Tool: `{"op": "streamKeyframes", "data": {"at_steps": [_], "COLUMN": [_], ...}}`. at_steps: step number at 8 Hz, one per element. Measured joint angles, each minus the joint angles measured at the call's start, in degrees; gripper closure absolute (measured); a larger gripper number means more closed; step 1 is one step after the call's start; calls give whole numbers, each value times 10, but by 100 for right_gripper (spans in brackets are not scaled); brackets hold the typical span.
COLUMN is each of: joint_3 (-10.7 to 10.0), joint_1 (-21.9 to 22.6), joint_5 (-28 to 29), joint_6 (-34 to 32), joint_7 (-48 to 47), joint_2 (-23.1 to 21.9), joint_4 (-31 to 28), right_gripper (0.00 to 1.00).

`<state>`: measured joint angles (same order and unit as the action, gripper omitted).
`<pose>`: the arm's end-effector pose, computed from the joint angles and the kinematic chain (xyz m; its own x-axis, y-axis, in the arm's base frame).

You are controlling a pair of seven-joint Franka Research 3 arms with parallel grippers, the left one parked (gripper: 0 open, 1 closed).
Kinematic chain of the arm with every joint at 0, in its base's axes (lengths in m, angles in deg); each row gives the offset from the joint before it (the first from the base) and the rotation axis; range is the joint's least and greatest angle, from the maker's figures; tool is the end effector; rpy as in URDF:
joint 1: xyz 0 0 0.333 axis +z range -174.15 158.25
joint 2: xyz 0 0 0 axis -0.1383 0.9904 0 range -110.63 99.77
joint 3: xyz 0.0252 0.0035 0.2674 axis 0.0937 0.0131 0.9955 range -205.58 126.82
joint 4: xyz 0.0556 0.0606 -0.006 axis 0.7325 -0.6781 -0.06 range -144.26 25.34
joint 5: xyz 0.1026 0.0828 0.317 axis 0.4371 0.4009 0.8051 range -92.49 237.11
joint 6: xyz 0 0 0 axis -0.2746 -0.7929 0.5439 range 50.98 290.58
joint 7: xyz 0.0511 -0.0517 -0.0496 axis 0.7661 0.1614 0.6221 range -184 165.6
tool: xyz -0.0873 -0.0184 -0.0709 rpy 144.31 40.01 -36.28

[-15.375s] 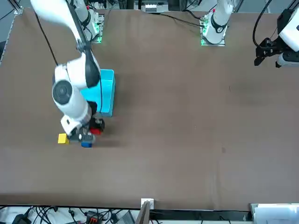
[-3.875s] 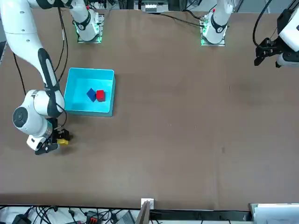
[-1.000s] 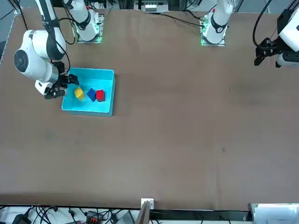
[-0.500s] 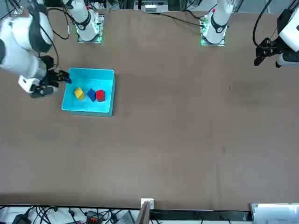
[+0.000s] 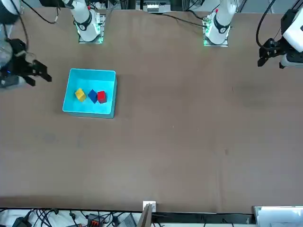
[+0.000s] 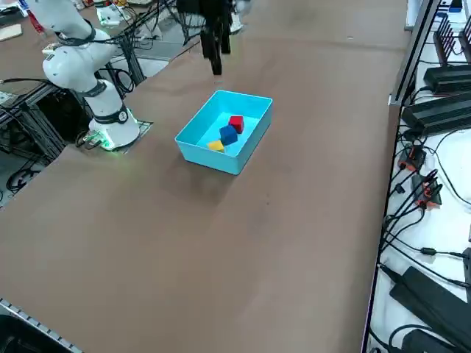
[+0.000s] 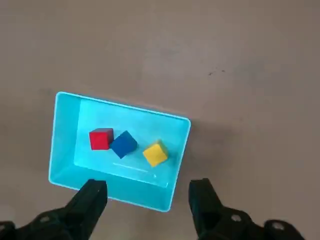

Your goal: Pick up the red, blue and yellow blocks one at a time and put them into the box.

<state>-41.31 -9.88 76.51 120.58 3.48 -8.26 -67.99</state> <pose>0.4927 -0.0257 0.5282 0.9888 0.1468 -0.0248 0.1444 -0.9861 -0.0818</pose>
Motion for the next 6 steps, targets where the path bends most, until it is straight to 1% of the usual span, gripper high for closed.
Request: {"op": "streamKeyframes", "data": {"at_steps": [1,3,4,6], "joint_3": [0,12,16,17], "joint_1": [-1,2,5,6], "joint_5": [-1,-45,-58,-62], "joint_6": [-13,-15,-15,-18], "joint_7": [-24,-85,-98,-102], "joint_2": [0,-1,-3,-9], "joint_4": [23,47,52,53], "right_gripper": [0,0,0,0]}}
